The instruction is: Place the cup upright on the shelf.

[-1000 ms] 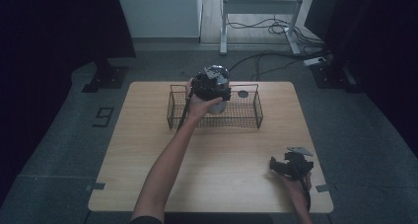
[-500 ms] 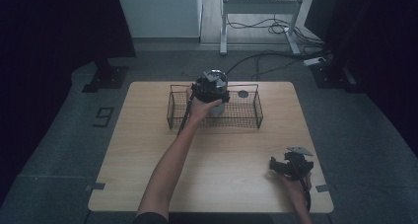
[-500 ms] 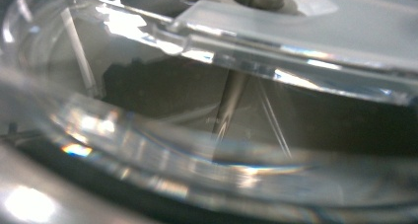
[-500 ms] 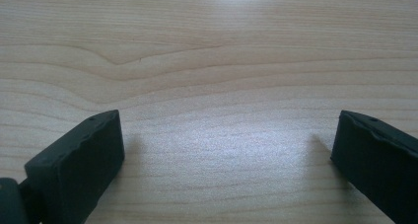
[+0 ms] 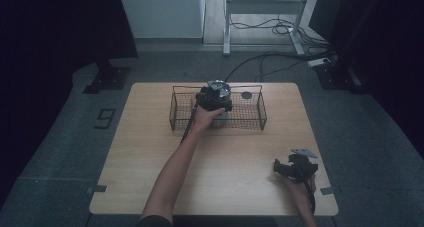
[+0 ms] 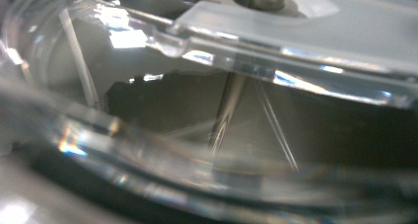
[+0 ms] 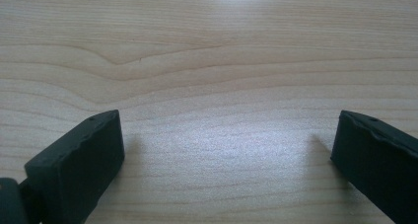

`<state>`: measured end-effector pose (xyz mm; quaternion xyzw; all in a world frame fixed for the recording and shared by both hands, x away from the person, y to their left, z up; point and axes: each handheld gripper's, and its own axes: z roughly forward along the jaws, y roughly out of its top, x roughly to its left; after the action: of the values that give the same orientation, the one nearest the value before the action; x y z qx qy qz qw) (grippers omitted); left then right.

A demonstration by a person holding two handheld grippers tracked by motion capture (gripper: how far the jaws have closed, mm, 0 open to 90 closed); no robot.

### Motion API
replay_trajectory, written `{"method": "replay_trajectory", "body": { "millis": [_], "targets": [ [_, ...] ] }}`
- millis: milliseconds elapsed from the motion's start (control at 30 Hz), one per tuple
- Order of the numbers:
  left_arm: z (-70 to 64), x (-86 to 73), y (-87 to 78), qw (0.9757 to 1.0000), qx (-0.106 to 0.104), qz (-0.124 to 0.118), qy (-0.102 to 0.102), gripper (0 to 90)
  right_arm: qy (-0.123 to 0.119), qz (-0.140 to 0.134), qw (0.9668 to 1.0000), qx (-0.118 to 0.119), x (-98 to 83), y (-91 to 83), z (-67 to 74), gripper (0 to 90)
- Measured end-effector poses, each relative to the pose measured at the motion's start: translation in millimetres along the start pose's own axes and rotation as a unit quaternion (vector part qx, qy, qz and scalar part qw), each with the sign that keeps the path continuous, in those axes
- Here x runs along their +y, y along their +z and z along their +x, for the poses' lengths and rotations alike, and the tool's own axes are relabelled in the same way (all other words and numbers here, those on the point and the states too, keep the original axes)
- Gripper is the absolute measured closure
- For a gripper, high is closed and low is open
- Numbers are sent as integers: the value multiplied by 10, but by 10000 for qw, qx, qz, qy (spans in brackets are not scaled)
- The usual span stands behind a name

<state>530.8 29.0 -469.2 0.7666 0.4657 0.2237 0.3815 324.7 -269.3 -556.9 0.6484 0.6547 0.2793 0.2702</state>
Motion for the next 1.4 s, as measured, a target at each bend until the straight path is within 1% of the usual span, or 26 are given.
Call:
{"method": "replay_trajectory", "body": {
  "millis": [100, 200, 233, 300, 333, 433, 500, 600, 633, 667, 700, 733, 800, 833, 867, 933, 967, 1000, 1033, 1100, 1133, 1167, 1200, 1300, 1333, 1400],
  "targets": [
    [23, -46, -7, 9999, -74, -19, -87, 39, 0, 1, 10000, 0, 0, 0, 0, 0],
    [27, -73, -15, 9999, -111, -42, -69, 35, 1, 1, 10000, 0, 0, 0, 0, 0],
    [22, -116, -33, 9998, -138, -101, -48, 34, 0, 1, 10000, -1, 0, 0, 0, 0],
    [22, -129, -47, 9998, -137, -114, -45, 32, -7, 3, 10000, 1, -1, -1, -1, 0],
    [20, -132, -68, 9999, -105, -46, -56, 28, -1, 1, 10000, -1, -1, 0, 0, 0],
    [18, -130, -100, 9999, -114, -67, -57, 2, -4, -1, 10000, -2, -1, -1, 0, 0],
    [19, -111, -175, 9996, -135, -220, -109, 0, -3, -1, 10000, -2, -1, -1, 1, 0],
    [29, -85, -246, 9993, -131, -299, -168, 0, -4, 0, 10000, -1, -1, -1, 0, 0],
    [41, -71, -338, 9990, -126, -366, -213, 0, -4, 0, 10000, -2, -1, -1, 0, 0],
    [41, -71, -338, 9990, -126, -366, -213, 0, -4, 0, 10000, -2, -1, -1, 0, 0],
    [46, -73, -384, 9989, -112, -381, -236, 0, -4, 1, 10000, -1, 0, -1, 0, 0],
    [58, -101, -484, 9988, -115, -414, -219, 0, -4, 1, 10000, -1, 0, -1, 0, 0],
    [64, -127, -530, 9988, -108, -438, -216, 0, -3, 1, 10000, -2, 0, -1, 1, 0],
    [81, -186, -615, 9988, -100, -429, -224, 0, -2, 2, 10000, -2, 0, -1, 1, 0],
    [81, -186, -615, 9988, -100, -429, -224, 0, -2, 2, 10000, -2, 0, -1, 1, 0],
    [99, -250, -707, 9988, -127, -425, -212, 0, -2, 2, 10000, -1, 0, -1, 1, 0],
    [120, -317, -806, 9986, -135, -468, -189, 8, -3, 2, 10000, -1, 0, -1, 0, 0],
    [120, -317, -806, 9986, -135, -468, -189, 14, -3, 2, 10000, -1, 0, -1, 0, 0],
    [132, -352, -860, 9985, -160, -485, -189, 14, -2, 3, 10000, -1, 0, -1, 1, 0],
    [154, -429, -961, 9982, -247, -490, -228, 32, -1, 2, 10000, -1, 0, 0, 1, 0],
    [172, -513, -1055, 9979, -369, -465, -274, 34, -1, 3, 10000, -1, 0, -1, 1, 0],
    [176, -557, -1101, 9978, -393, -461, -280, 39, -2, 3, 10000, -2, 0, 0, 1, 0],
    [176, -557, -1101, 9978, -393, -461, -280, 48, -2, 3, 10000, -2, 0, 0, 1, 0],
    [180, -693, -1223, 9976, -457, -420, -291, 59, 6, 11, 10000, -4, 1, -2, 2, 0],
    [180, -784, -1291, 9978, -489, -353, -278, 70, 14, 8, 10000, -4, 2, -1, 3, 0],
    [178, -833, -1323, 9978, -496, -342, -269, 72, 16, 8, 10000, -5, 2, -1, 3, 0]
  ]
}}
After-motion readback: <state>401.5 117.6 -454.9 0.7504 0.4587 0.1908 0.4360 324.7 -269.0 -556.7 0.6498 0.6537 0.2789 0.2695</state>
